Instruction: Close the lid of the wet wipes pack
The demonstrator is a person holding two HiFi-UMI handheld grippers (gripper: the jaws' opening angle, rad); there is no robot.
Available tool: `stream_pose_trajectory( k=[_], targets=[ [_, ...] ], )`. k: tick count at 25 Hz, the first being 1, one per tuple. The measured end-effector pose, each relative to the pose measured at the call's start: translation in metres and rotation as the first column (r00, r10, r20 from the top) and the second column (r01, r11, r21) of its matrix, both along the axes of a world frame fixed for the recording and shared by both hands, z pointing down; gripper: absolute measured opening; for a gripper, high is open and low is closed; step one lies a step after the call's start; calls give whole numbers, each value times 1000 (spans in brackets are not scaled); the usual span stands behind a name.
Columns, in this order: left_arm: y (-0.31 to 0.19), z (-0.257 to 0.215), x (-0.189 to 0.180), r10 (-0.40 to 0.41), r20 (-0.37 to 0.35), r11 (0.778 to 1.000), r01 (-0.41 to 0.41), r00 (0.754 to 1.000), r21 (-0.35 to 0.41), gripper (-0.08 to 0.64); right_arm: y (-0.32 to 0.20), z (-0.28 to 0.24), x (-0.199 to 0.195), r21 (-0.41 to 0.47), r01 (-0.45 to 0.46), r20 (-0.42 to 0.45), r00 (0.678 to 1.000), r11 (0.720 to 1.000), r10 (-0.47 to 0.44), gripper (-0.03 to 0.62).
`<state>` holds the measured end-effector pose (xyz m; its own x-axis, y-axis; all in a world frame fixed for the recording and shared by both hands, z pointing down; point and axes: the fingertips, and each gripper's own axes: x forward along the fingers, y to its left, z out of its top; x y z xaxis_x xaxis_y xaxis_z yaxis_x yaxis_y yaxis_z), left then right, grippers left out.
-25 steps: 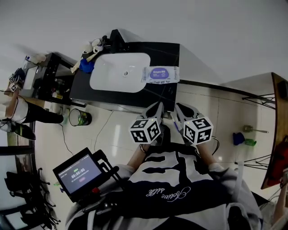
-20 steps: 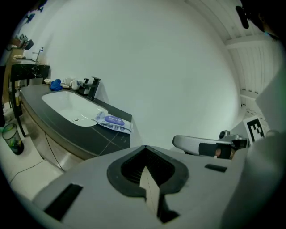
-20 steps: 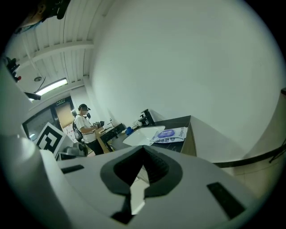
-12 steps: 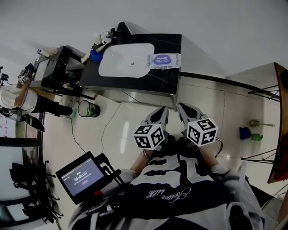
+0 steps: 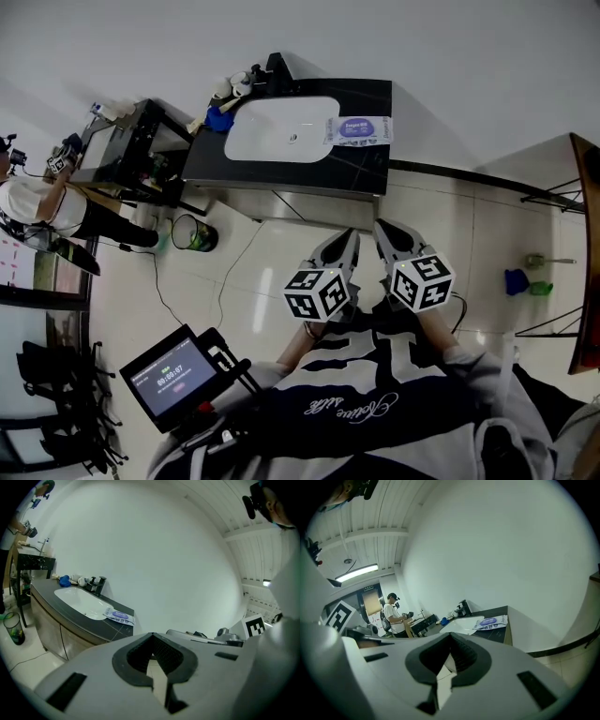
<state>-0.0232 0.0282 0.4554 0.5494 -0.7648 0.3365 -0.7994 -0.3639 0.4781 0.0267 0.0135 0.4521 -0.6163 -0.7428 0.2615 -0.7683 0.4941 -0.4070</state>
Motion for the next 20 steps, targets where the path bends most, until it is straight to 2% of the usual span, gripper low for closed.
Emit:
stream_pose_trajectory(
  k=[8, 12, 20],
  targets=[
    [33, -1, -41, 2, 23, 1000, -2, 1000, 24, -2, 40, -16, -35, 36, -15, -15, 1000, 999, 16, -2],
    [46, -4, -43, 12, 3, 999, -12, 1000, 30, -2, 59, -21, -33, 41, -40, -32, 999, 998, 41, -2],
    [52, -2, -43, 33, -2, 999, -33, 999, 39, -2, 66, -15, -32, 38, -52, -56, 997, 998, 54, -2]
  ],
)
